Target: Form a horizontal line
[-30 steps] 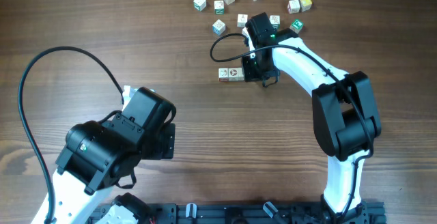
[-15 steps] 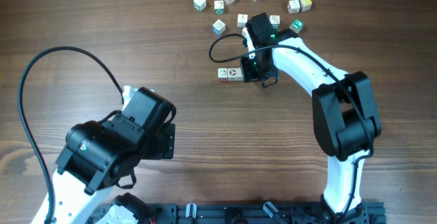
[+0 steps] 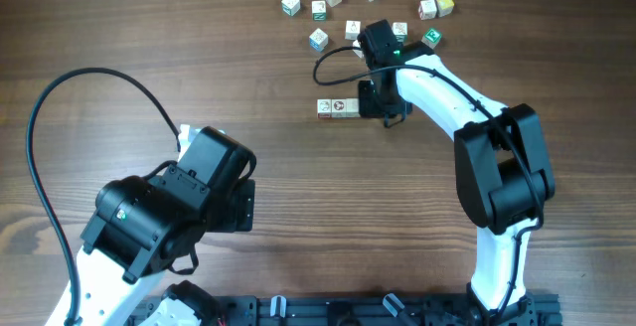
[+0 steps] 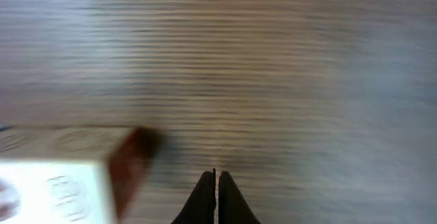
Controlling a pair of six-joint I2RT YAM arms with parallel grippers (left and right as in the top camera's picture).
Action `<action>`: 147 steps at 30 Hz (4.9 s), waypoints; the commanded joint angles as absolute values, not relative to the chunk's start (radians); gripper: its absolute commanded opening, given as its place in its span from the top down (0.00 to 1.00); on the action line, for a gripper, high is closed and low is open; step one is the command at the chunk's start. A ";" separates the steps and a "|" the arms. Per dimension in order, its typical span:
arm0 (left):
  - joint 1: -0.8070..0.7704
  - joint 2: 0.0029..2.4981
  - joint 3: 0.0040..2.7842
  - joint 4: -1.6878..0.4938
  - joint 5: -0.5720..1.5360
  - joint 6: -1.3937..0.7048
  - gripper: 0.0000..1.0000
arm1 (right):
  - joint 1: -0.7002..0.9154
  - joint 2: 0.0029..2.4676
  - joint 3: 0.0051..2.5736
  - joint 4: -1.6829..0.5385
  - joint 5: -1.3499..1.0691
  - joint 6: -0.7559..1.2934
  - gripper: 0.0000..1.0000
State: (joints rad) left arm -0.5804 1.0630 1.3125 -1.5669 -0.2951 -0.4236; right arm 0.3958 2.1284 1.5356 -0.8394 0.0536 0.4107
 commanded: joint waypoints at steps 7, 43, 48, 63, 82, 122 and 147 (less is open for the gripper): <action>-0.577 1.063 1.307 -1.565 -0.311 -0.422 0.00 | 0.381 2.075 1.534 -0.904 0.341 0.524 0.95; -0.577 1.063 1.307 -1.564 -0.311 -0.422 0.00 | 0.096 1.450 1.535 -1.196 0.414 0.159 0.00; -0.577 1.063 1.307 -1.565 -0.311 -0.422 0.00 | 0.073 1.357 1.535 -1.170 0.386 0.160 0.00; -0.577 1.063 1.307 -1.565 -0.311 -0.422 0.00 | 0.066 1.016 1.519 -0.918 0.061 -0.026 0.00; -0.577 1.063 1.307 -1.565 -0.311 -0.422 0.00 | -0.086 0.260 0.533 -0.015 -0.275 0.050 0.00; -0.577 1.063 1.307 -1.564 -0.311 -0.422 0.00 | -0.093 0.004 0.005 0.010 -0.154 0.198 0.00; -0.586 1.025 1.307 -1.561 -0.311 -0.422 0.00 | -0.093 0.004 0.005 0.010 -0.154 0.198 0.00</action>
State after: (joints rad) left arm -0.5816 1.0611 1.3113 -1.5654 -0.3023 -0.4236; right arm -0.0872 0.0174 0.0059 0.0059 -0.1631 0.1833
